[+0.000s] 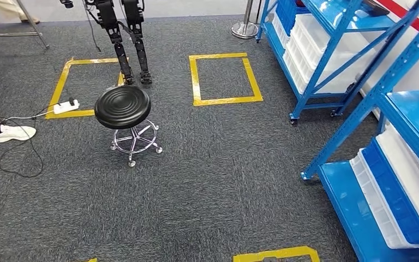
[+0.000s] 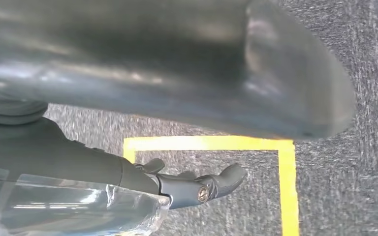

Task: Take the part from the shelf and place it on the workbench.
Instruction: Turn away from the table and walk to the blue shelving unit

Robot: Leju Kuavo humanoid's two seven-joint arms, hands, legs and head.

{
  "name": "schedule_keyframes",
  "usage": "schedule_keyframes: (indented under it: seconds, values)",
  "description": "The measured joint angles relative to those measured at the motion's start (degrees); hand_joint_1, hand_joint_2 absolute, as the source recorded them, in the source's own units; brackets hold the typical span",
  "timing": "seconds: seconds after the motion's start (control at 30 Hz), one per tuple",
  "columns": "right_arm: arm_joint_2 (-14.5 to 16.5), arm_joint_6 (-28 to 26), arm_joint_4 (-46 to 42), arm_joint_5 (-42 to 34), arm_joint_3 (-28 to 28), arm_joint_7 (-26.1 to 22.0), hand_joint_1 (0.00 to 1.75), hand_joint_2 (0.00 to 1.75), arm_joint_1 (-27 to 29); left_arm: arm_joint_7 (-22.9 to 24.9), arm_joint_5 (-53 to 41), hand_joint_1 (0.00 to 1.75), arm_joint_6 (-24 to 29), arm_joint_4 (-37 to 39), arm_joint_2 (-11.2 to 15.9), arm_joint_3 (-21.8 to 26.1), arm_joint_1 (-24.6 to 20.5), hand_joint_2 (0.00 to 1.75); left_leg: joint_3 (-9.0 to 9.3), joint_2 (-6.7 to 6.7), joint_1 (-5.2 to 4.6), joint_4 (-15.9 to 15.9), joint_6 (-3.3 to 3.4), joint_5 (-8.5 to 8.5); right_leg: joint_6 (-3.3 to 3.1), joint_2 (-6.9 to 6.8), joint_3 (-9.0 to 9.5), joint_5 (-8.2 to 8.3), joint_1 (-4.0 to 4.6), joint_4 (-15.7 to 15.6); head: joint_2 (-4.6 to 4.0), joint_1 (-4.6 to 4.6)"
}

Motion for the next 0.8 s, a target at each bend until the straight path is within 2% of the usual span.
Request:
schedule_keyframes:
  seconds: [0.03,0.07,0.1,0.13,0.17,0.2,0.23,0.27,0.33,0.37,0.4,0.43,0.47,0.5,0.53,0.57,0.6,0.63,0.67,0.73,0.8]
  values:
    - [-0.02,0.01,-0.01,0.00,0.00,-0.03,0.00,0.00,-0.03,0.01,0.00,0.00,0.00,0.01,-0.04,0.14,0.06,0.00,-0.02,0.91,-0.10,0.01,0.04,-0.01,0.03,-0.39,-1.47,-0.99,-0.13,3.05,-0.01,0.04]
    - [-0.04,0.01,-0.01,0.00,0.00,-0.06,0.00,0.00,0.00,0.01,0.00,0.00,0.00,0.02,-0.09,0.27,0.07,0.00,-0.04,1.74,-0.14,0.02,0.05,-0.03,0.27,-0.61,-2.11,-1.28,-0.28,4.61,0.00,0.04]
    - [-0.08,0.01,-0.01,0.00,0.00,-0.08,0.00,0.00,0.06,0.01,0.00,0.00,0.00,0.02,-0.16,0.38,0.05,0.00,-0.04,2.49,-0.14,0.03,0.02,-0.07,0.68,-0.87,-1.66,-0.78,-0.44,4.11,0.00,0.06]
    - [-0.13,0.01,-0.01,0.00,0.00,-0.11,0.00,0.00,0.11,0.01,0.00,0.00,0.00,0.02,-0.26,0.43,0.03,0.00,0.03,3.20,-0.10,0.03,-0.07,-0.12,1.18,-1.38,-0.11,0.32,-0.63,1.57,0.00,0.05]
    - [-0.16,0.01,-0.02,0.00,0.00,-0.14,0.00,0.00,0.12,0.01,0.01,0.00,0.00,0.02,-0.33,0.44,-0.01,0.00,0.18,3.83,-0.10,0.05,-0.23,-0.22,1.60,-2.68,2.17,1.58,-0.81,-2.28,0.00,0.08]
    - [-0.17,0.01,-0.04,0.00,0.00,-0.17,0.00,0.00,0.05,0.00,0.00,0.00,0.00,0.02,-0.39,0.48,-0.03,0.00,0.34,4.45,-0.20,0.05,-0.50,-0.37,1.73,-4.19,4.17,2.52,-0.78,-5.80,-0.01,0.07]
    - [-0.19,0.01,-0.08,0.00,0.00,-0.26,0.00,0.00,-0.07,0.00,0.00,0.00,0.00,0.01,-0.44,0.54,-0.07,0.00,0.54,5.03,-0.33,0.06,-0.87,-0.56,1.56,-5.37,5.70,3.14,-0.66,-8.44,-0.01,0.00]
    - [-0.18,0.01,-0.10,0.00,0.00,-0.38,0.00,0.00,-0.18,-0.01,-0.01,0.00,0.00,0.01,-0.45,0.59,-0.11,0.00,0.76,5.58,-0.44,0.05,-1.26,-0.71,1.18,-6.11,6.43,3.32,-0.46,-9.77,-0.01,-0.03]
    - [-0.21,0.02,-0.13,0.00,0.00,-0.73,0.00,0.00,-0.23,-0.01,-0.01,0.00,-0.01,-0.01,-0.52,0.67,-0.29,0.00,1.18,6.72,-0.34,-0.16,-2.04,-0.86,0.23,-5.16,6.14,3.38,0.00,-10.05,-0.01,-0.13]
    - [-0.26,0.03,-0.12,0.00,0.00,-0.88,0.00,0.00,-0.15,-0.02,0.00,0.00,-0.01,-0.02,-0.59,0.69,-0.44,0.00,1.34,6.91,-0.10,-0.16,-2.41,-0.98,-0.23,-4.47,6.15,3.52,-0.19,-10.20,-0.01,-0.13]
    - [-0.32,0.04,-0.12,0.00,0.00,-1.01,0.00,0.00,-0.06,-0.02,0.02,0.00,-0.04,-0.04,-0.67,0.71,-0.61,0.00,1.31,6.13,0.10,0.32,-2.75,-1.54,-0.67,-3.80,6.18,3.68,-0.33,-10.35,-0.01,-0.26]
    - [-0.39,0.04,-0.12,-0.01,-0.01,-1.09,0.00,0.00,-0.03,-0.02,0.02,0.00,-0.08,-0.05,-0.75,0.74,-0.74,0.00,0.82,4.68,0.27,1.78,-2.96,-2.73,-1.16,-3.14,6.37,3.89,-0.54,-10.50,-0.01,-0.39]
    - [-0.44,0.05,-0.12,-0.01,-0.01,-1.12,0.00,0.00,-0.04,-0.02,0.02,0.00,-0.11,-0.06,-0.82,0.78,-0.79,0.00,-0.24,2.82,0.38,4.46,-3.05,-4.51,-1.54,-2.45,6.52,4.07,-0.69,-10.59,-0.01,-0.61]
    - [-0.46,0.06,-0.12,-0.01,-0.01,-1.15,0.00,0.00,-0.08,-0.02,0.02,0.00,-0.15,-0.04,-0.86,0.82,-0.75,0.00,-1.76,1.09,0.35,7.99,-3.01,-6.50,-1.79,-1.75,6.43,4.16,-0.48,-10.58,-0.01,-0.77]
    - [-0.46,0.07,-0.12,-0.01,-0.01,-1.16,0.00,0.00,-0.12,-0.02,0.01,0.00,-0.15,-0.03,-0.88,0.88,-0.64,0.00,-3.47,0.15,0.30,11.61,-2.91,-8.13,-1.98,-0.97,6.38,4.24,-0.31,-10.57,-0.01,-0.80]
    - [-0.45,0.08,-0.12,0.00,0.00,-1.17,0.00,0.00,-0.10,-0.02,0.00,0.00,-0.14,-0.01,-0.89,0.98,-0.51,0.00,-4.82,-0.30,0.24,14.21,-2.81,-8.84,-2.04,-0.11,6.37,4.26,-0.12,-10.56,-0.01,-0.80]
    - [-0.46,0.09,-0.12,0.00,0.00,-1.17,0.00,0.00,-0.04,-0.02,-0.01,0.00,-0.14,0.00,-0.89,1.08,-0.40,0.00,-5.41,-0.52,0.21,14.96,-2.64,-8.38,-2.07,0.75,6.41,4.28,0.04,-10.54,-0.01,-0.80]
    - [-0.48,0.09,-0.12,-0.01,0.00,-1.17,0.00,0.00,0.03,-0.02,-0.02,0.00,-0.14,0.00,-0.90,1.15,-0.36,0.00,-5.06,-0.73,0.20,13.65,-2.41,-6.86,-2.06,1.61,6.51,4.29,0.14,-10.53,0.00,-0.80]
    - [-0.50,0.09,-0.12,-0.01,0.00,-1.17,0.00,0.00,0.07,-0.02,-0.03,0.00,-0.15,0.00,-0.91,1.20,-0.38,0.00,-3.88,-1.26,0.20,10.61,-2.12,-4.66,-2.05,2.42,6.65,4.29,0.20,-10.52,0.00,-0.80]
    - [-0.50,0.09,-0.12,-0.03,0.00,-1.17,0.00,0.00,0.00,-0.02,-0.04,0.00,-0.15,0.00,-0.90,1.28,-0.44,0.00,-1.17,-3.72,0.17,3.89,-1.59,-1.27,-1.91,3.80,6.71,4.31,0.42,-10.39,-0.01,-0.77]
    - [-0.47,0.09,-0.13,-0.03,0.00,-1.19,0.00,0.00,-0.11,-0.02,-0.09,0.00,-0.14,0.00,-0.91,1.43,-0.52,0.00,-0.10,-5.06,-0.13,0.98,-1.23,-0.53,-1.36,4.94,6.28,4.53,0.46,-10.32,-0.01,-0.75]
